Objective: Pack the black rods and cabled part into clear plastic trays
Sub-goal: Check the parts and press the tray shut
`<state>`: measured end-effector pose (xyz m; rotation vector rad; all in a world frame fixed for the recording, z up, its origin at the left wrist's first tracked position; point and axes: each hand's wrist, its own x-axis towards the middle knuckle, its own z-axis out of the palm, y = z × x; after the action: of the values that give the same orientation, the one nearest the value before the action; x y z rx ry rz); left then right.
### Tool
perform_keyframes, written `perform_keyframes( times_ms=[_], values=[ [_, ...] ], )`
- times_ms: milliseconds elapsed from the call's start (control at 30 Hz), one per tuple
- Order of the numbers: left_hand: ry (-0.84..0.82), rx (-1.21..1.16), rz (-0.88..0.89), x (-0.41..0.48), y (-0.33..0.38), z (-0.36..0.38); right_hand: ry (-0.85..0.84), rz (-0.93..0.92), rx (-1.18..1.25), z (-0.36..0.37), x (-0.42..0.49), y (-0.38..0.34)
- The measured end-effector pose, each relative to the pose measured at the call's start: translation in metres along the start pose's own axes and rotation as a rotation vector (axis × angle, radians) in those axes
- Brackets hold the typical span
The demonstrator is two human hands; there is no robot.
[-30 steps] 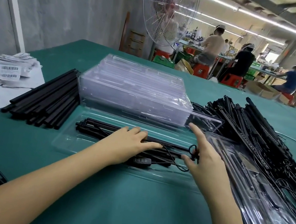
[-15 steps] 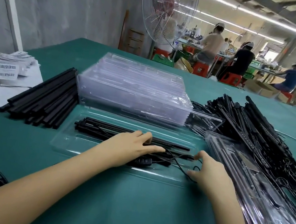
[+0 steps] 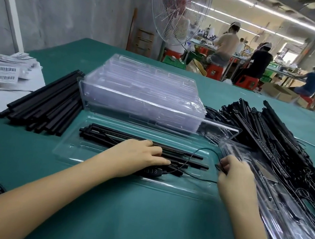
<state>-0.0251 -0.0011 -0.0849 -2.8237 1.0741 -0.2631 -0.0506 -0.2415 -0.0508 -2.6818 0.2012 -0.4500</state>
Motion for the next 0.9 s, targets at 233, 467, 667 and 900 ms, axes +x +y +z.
perform_keyframes(
  times_ms=[233, 467, 667, 900],
  values=[
    [0.016, 0.006, 0.011, -0.001, -0.002, 0.001, 0.039, -0.159, 0.054, -0.027, -0.009, -0.006],
    [-0.025, -0.134, 0.0, 0.002, -0.009, 0.0, -0.128, -0.334, -0.249, -0.009, -0.004, 0.0],
    [-0.006, -0.693, -0.241, -0.003, -0.023, -0.013, -0.317, -0.402, -0.338, 0.007, -0.002, -0.001],
    [0.168, -0.67, -0.573, -0.038, -0.05, -0.01, -0.366, -0.408, -0.427, 0.004, 0.002, -0.009]
  ],
)
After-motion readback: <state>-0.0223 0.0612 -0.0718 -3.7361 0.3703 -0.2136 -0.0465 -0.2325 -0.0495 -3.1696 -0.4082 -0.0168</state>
